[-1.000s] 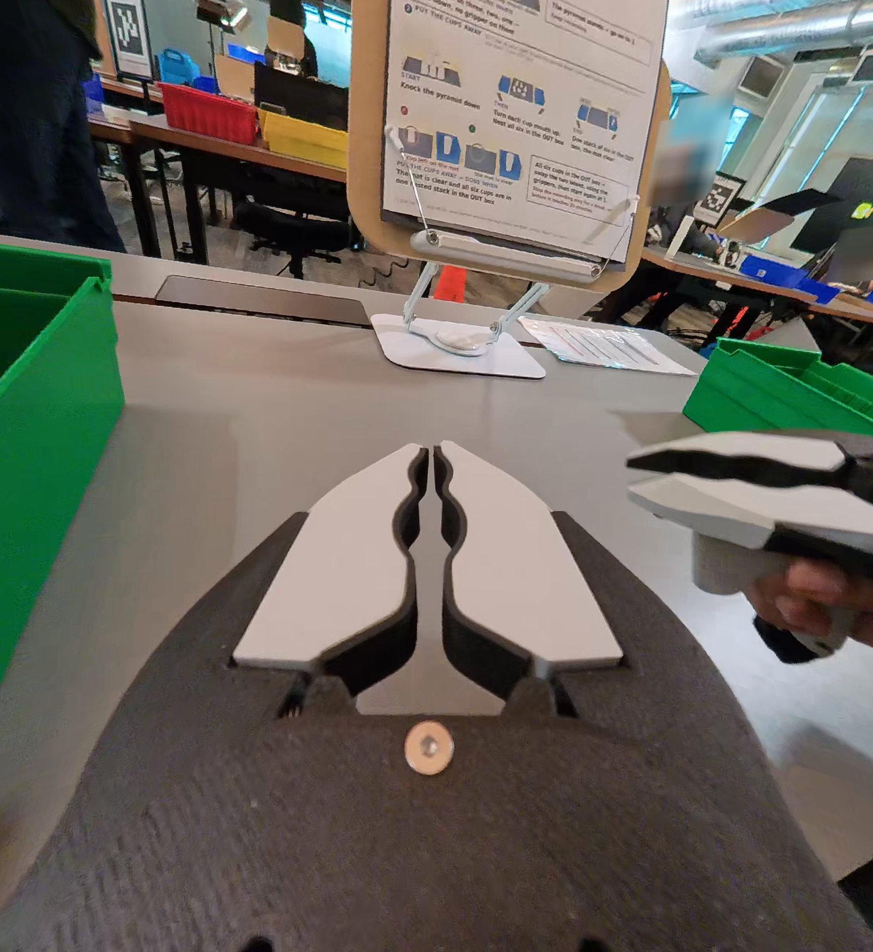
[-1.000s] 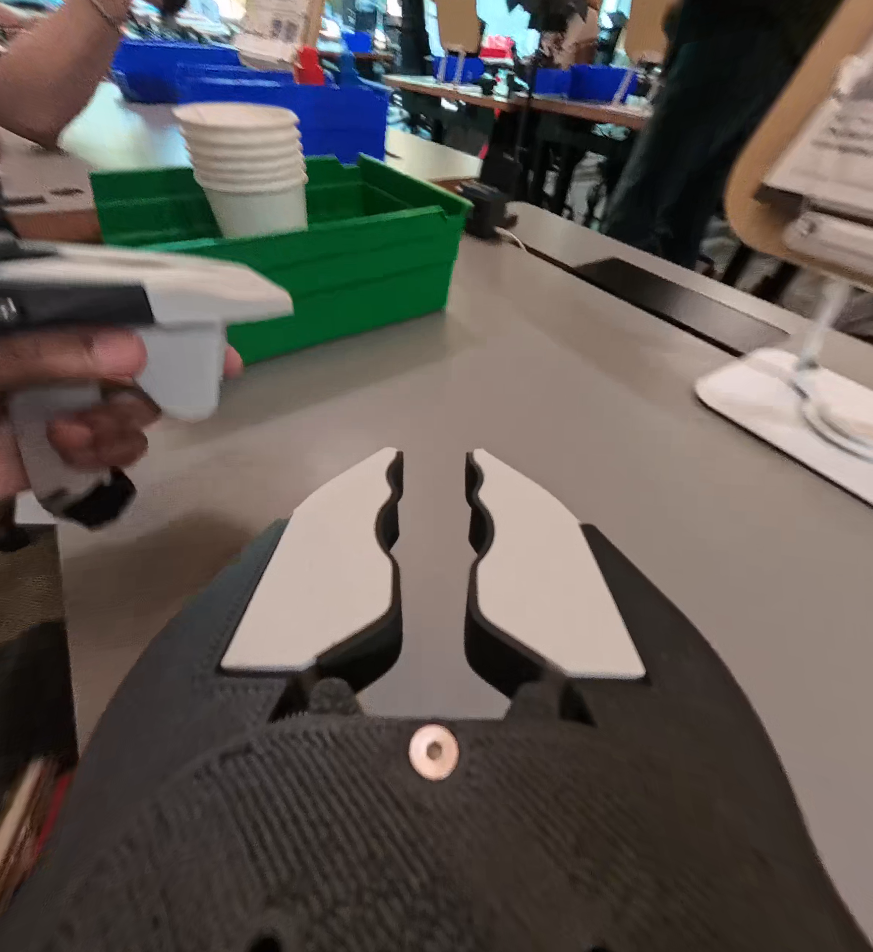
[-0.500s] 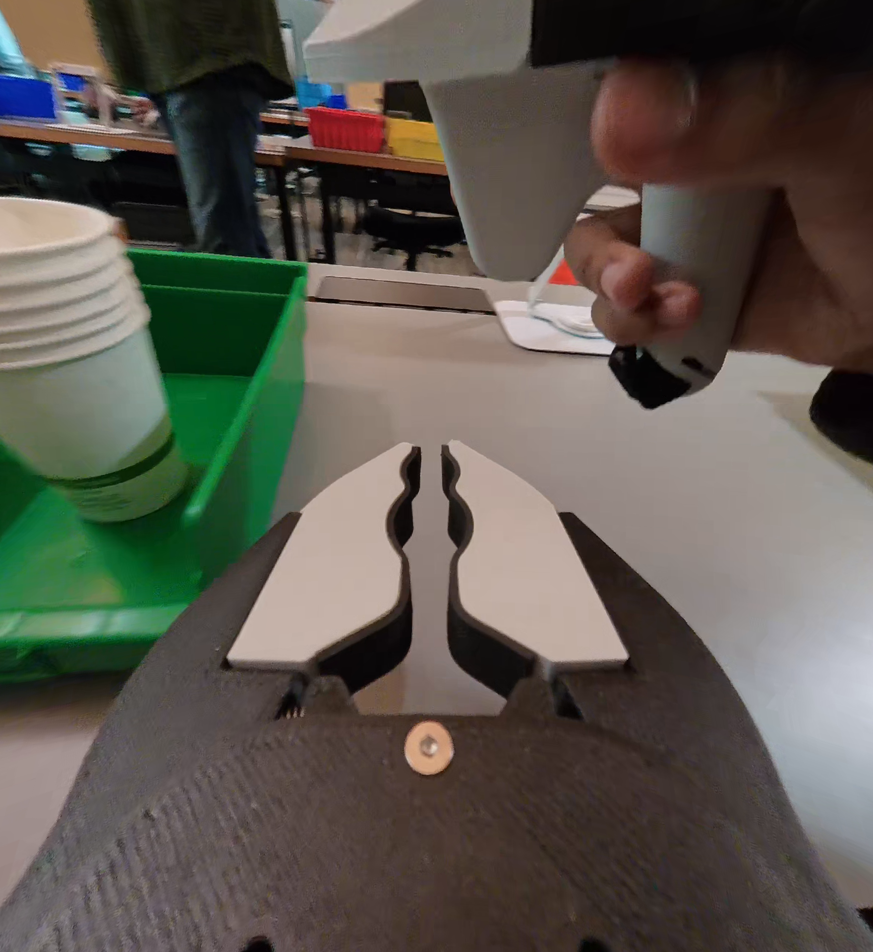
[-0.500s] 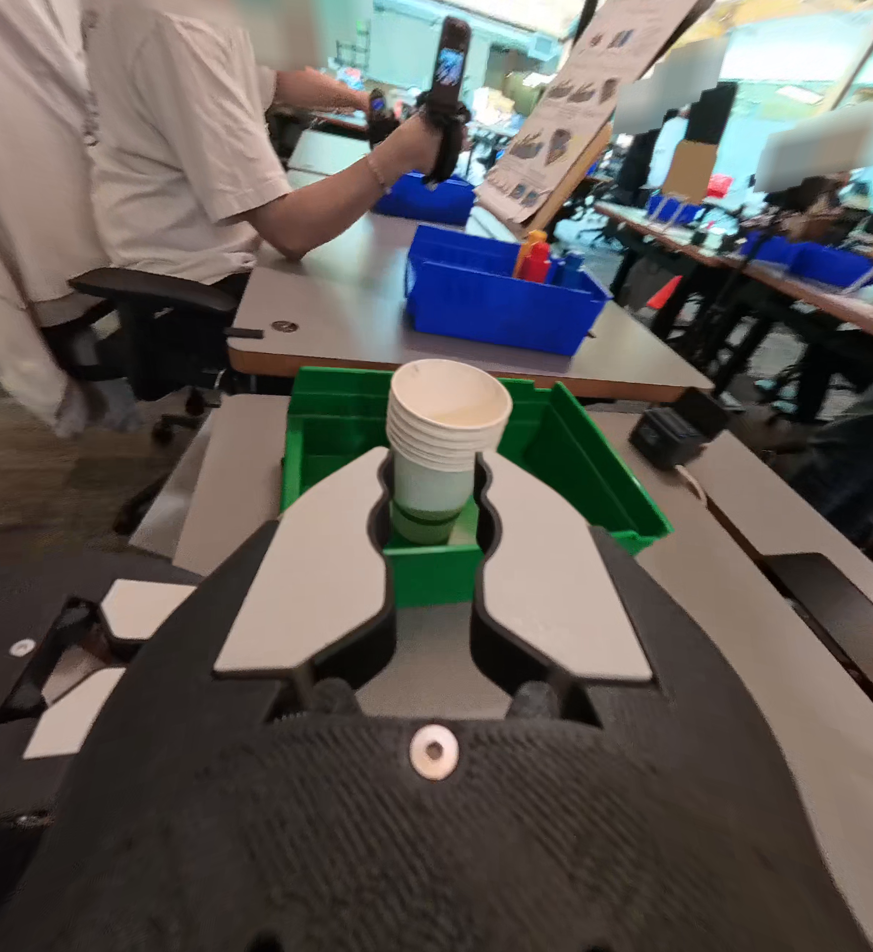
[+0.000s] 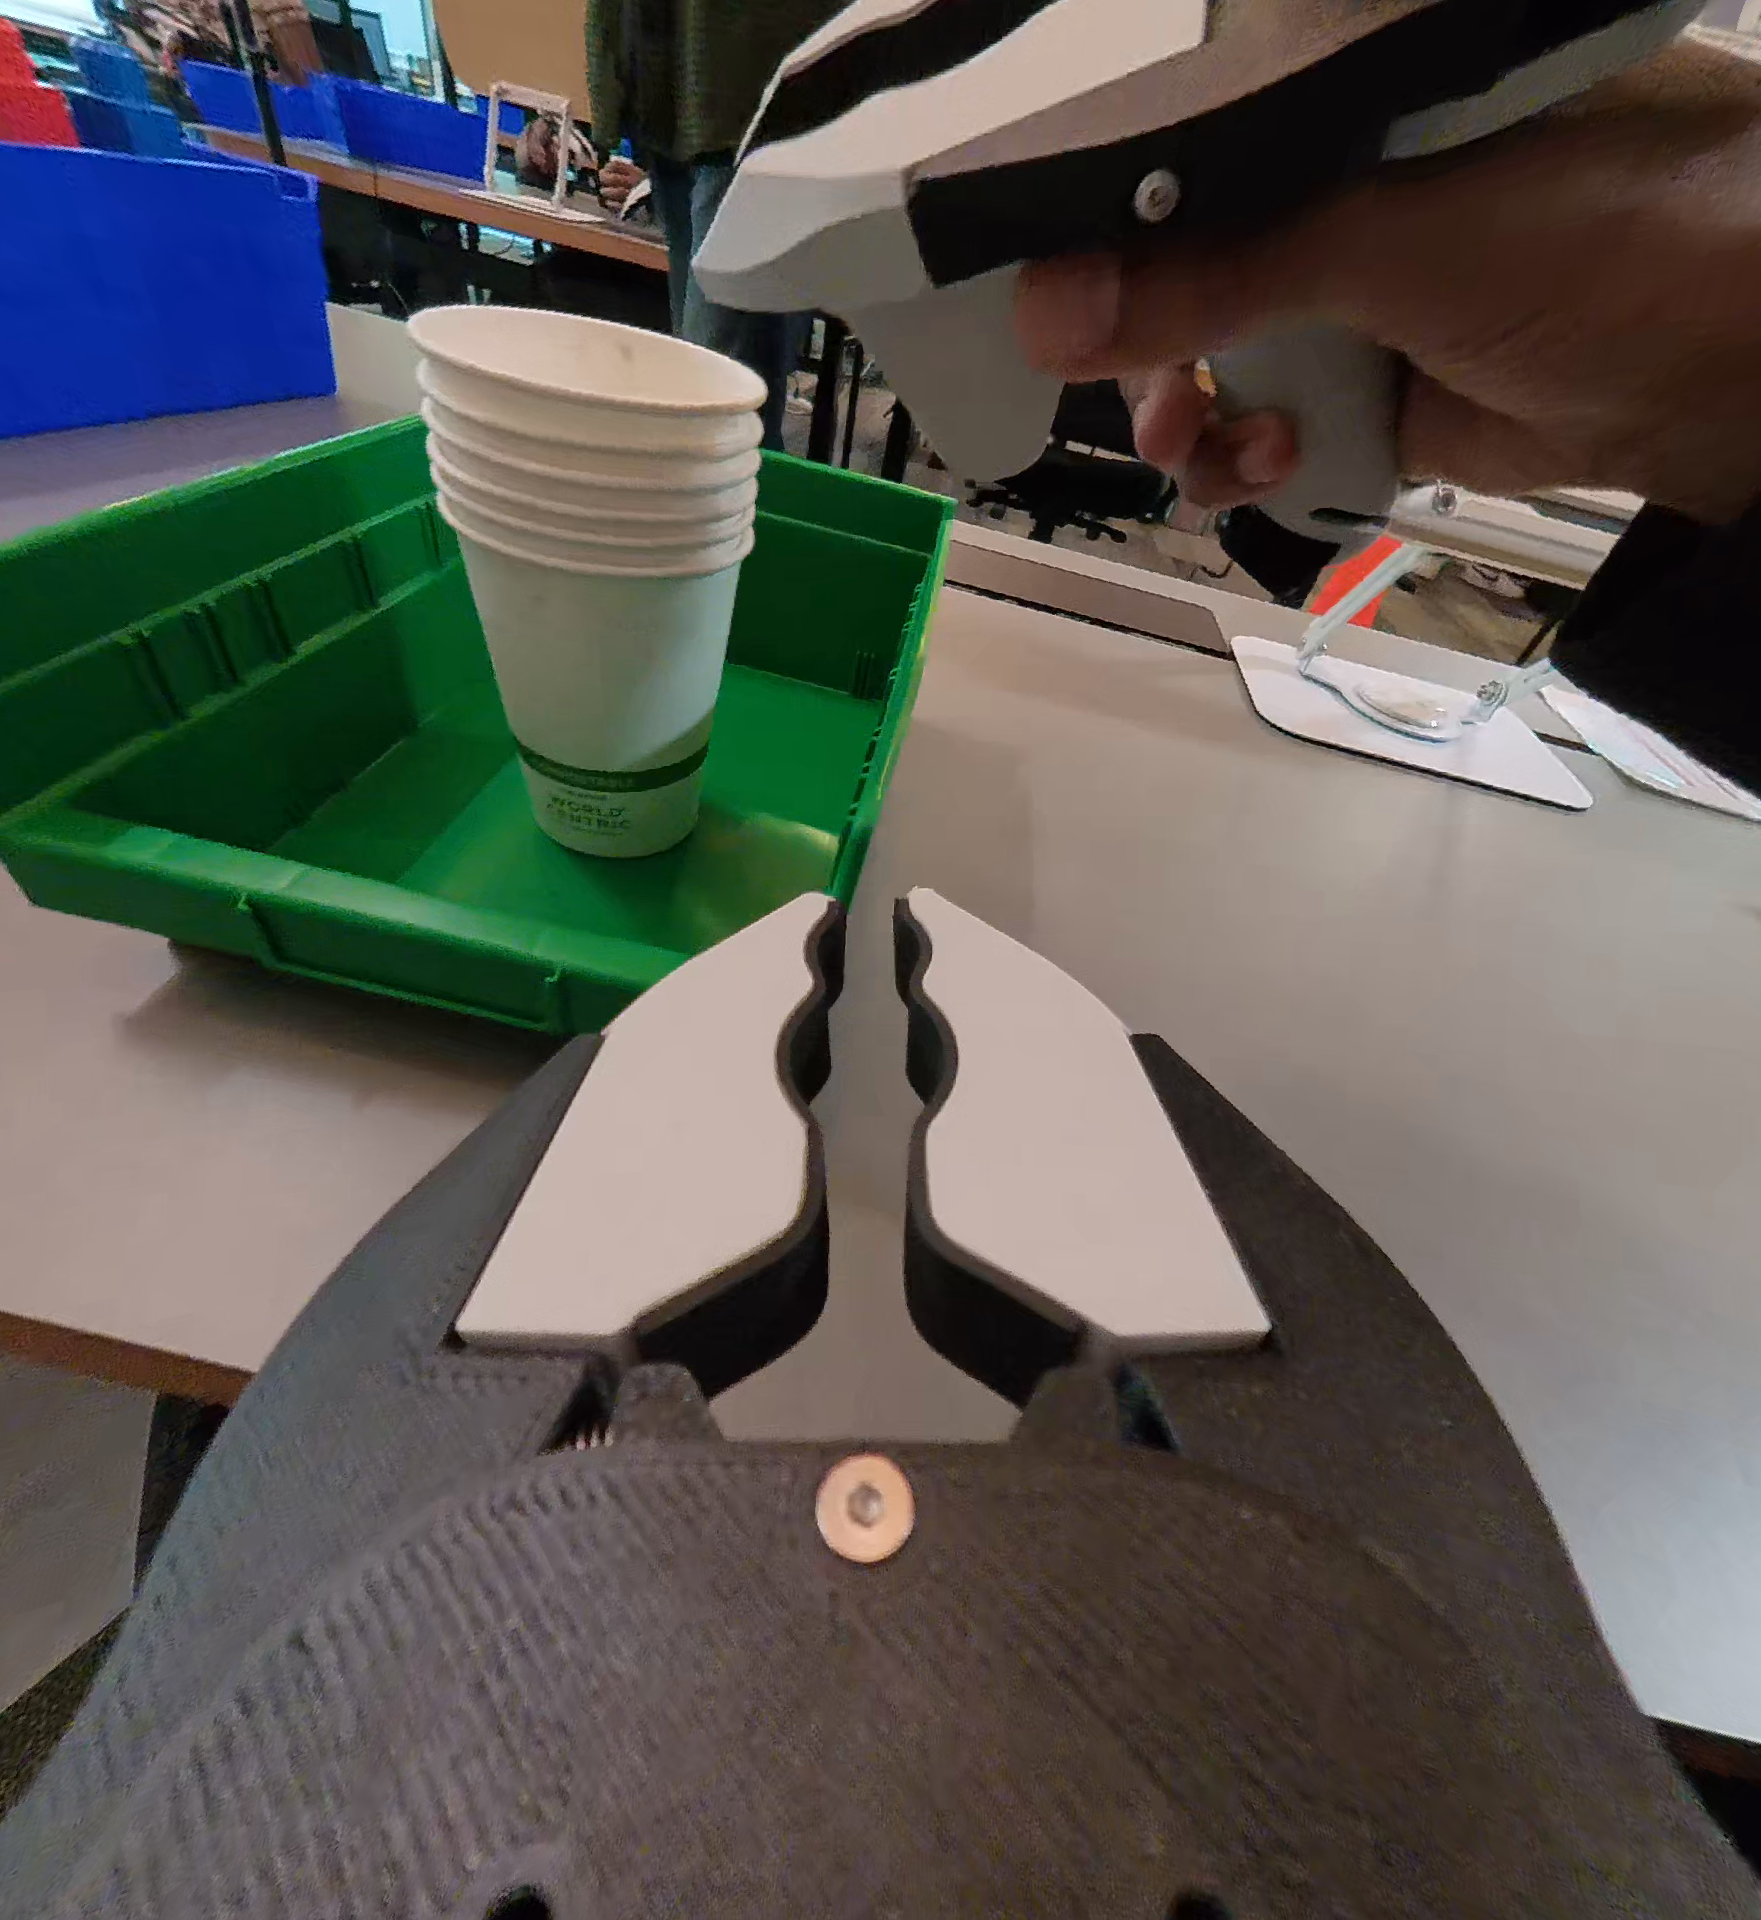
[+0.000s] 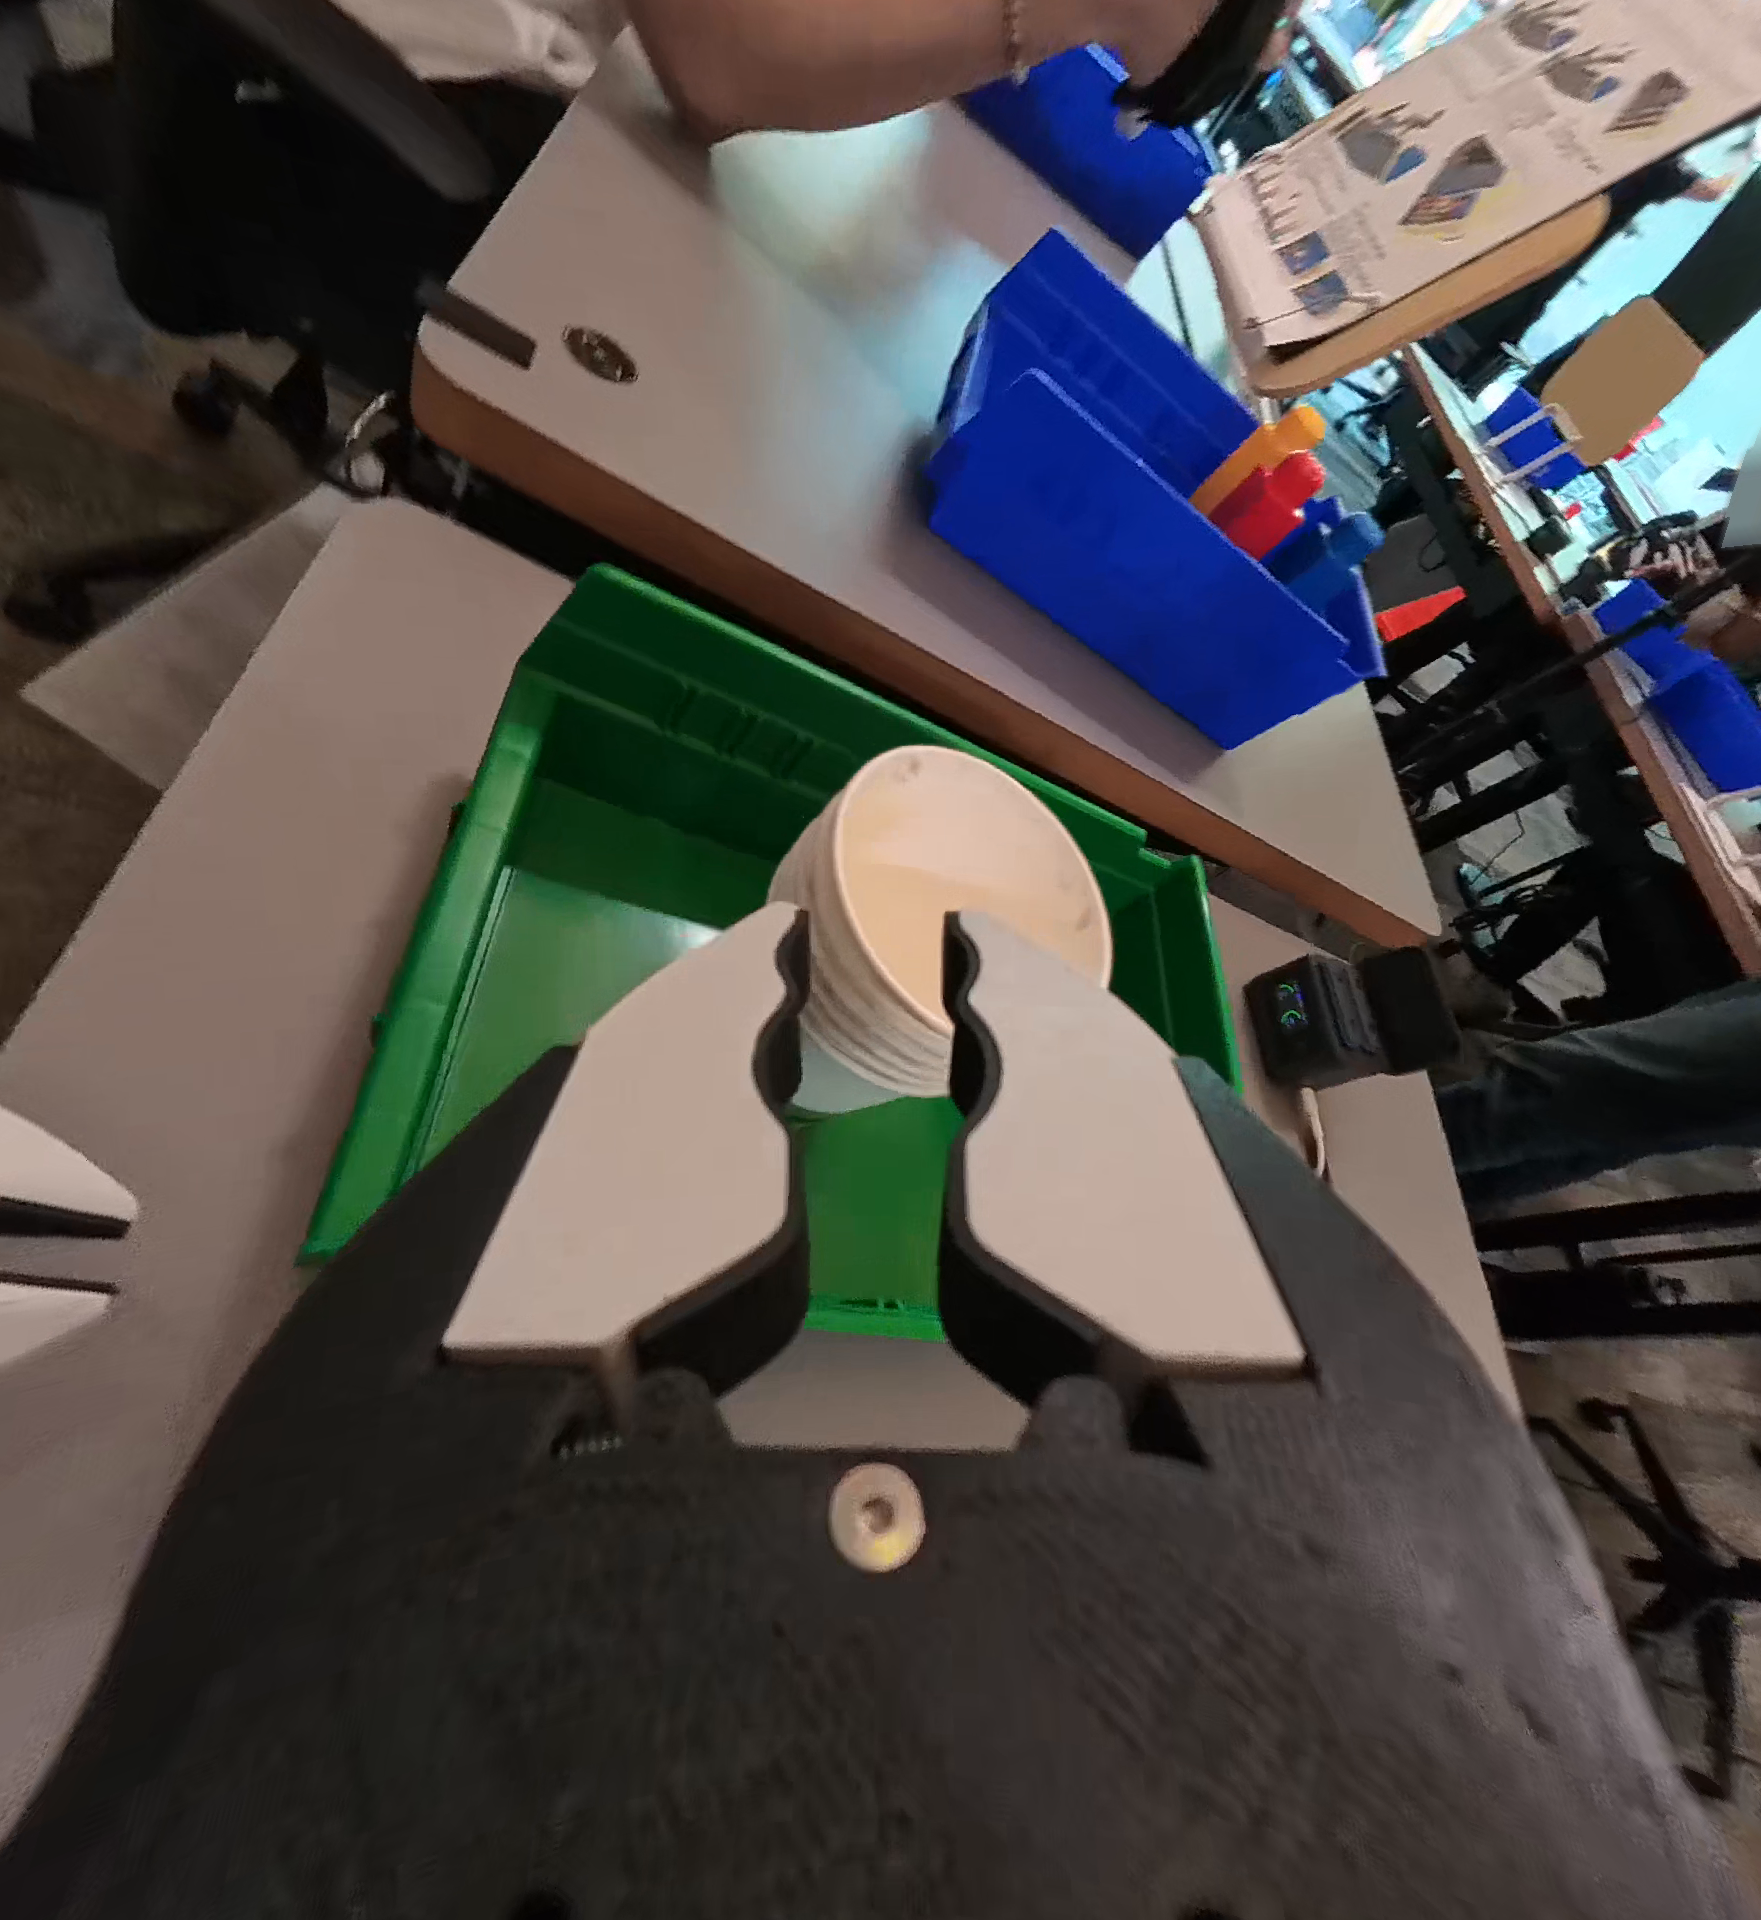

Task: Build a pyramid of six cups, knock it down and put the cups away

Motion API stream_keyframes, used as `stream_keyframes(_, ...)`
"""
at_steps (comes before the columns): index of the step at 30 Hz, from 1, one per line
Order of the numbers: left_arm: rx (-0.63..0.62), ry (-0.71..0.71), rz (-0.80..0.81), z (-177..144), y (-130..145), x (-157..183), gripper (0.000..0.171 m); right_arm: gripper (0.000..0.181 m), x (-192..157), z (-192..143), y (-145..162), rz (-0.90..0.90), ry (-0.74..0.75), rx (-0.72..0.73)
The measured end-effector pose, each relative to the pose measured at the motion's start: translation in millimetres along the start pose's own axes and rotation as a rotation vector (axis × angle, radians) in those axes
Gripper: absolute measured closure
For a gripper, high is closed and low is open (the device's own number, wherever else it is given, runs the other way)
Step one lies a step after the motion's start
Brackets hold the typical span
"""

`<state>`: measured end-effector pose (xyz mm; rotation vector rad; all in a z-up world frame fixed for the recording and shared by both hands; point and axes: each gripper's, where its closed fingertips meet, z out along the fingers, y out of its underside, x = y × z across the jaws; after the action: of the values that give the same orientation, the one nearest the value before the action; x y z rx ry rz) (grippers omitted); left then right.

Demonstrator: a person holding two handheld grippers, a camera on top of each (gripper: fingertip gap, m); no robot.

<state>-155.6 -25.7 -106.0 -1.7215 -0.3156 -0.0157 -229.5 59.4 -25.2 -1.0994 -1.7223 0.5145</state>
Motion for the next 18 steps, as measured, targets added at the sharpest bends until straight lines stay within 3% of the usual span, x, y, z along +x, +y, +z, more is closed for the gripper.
stream_keyframes(6, -0.013, 0.002, 0.000, -2, 3, -1, 0.161, 0.161, -13, 30, 13, -0.184, -0.029, -0.141)
stream_keyframes(10, -0.023, 0.017, 0.008, 0, 5, 4, 0.160, 0.177, -8, 41, 17, -0.179, -0.012, -0.177)
stream_keyframes(18, -0.032, 0.032, -0.003, 1, 6, 5, 0.160, 0.177, -7, 48, 18, -0.173, -0.014, -0.185)
